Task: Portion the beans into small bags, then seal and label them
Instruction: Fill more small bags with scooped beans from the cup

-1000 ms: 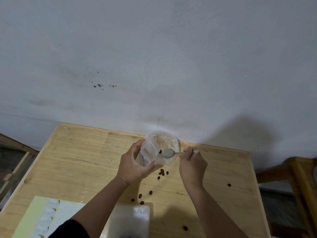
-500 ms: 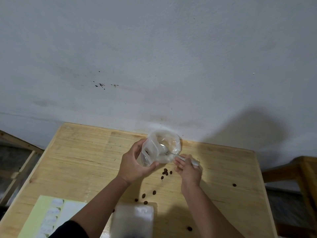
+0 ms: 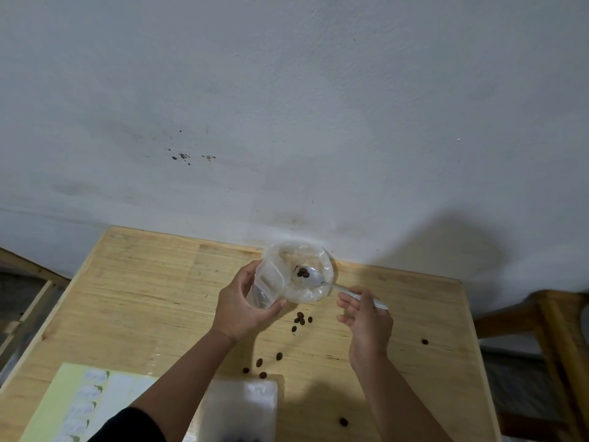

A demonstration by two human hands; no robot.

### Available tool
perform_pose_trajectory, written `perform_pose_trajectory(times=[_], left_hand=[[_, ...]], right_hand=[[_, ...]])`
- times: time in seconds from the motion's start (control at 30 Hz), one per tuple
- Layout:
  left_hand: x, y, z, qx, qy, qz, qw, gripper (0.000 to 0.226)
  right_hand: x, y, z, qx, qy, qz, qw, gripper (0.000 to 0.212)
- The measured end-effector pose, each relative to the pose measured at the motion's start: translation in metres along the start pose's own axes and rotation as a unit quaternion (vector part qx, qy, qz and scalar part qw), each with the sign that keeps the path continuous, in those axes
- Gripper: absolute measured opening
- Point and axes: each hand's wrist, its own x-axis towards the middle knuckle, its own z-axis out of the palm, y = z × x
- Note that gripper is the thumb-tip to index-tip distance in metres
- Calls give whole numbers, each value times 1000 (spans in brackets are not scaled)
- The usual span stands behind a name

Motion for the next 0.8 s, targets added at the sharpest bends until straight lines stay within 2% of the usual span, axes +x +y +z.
perform_pose_trajectory(times=[0.23, 0.3, 0.4, 0.5, 0.63, 0.8], left_hand=[[0, 0, 2, 2, -1, 5, 1000, 96], [0, 0, 3, 3, -4, 8, 1000, 98], [1, 2, 4, 1, -4, 11, 1000, 97], [0, 4, 4, 1, -3, 15, 1000, 92], [-1, 3, 2, -6, -3, 9, 1000, 91], [-3, 3, 1, -9, 2, 4, 1000, 89]], right_hand=[[-24, -34, 2, 10, -68, -109, 992, 29], [-31, -40, 5, -18, -88, -141, 986, 29], [-39, -41, 8, -117, -107, -219, 963, 30], [-42, -39, 10, -158, -82, -285, 942, 29], [-33, -28, 11, -148, -23, -263, 953, 29], [-21, -2, 18, -219, -57, -267, 937, 24]])
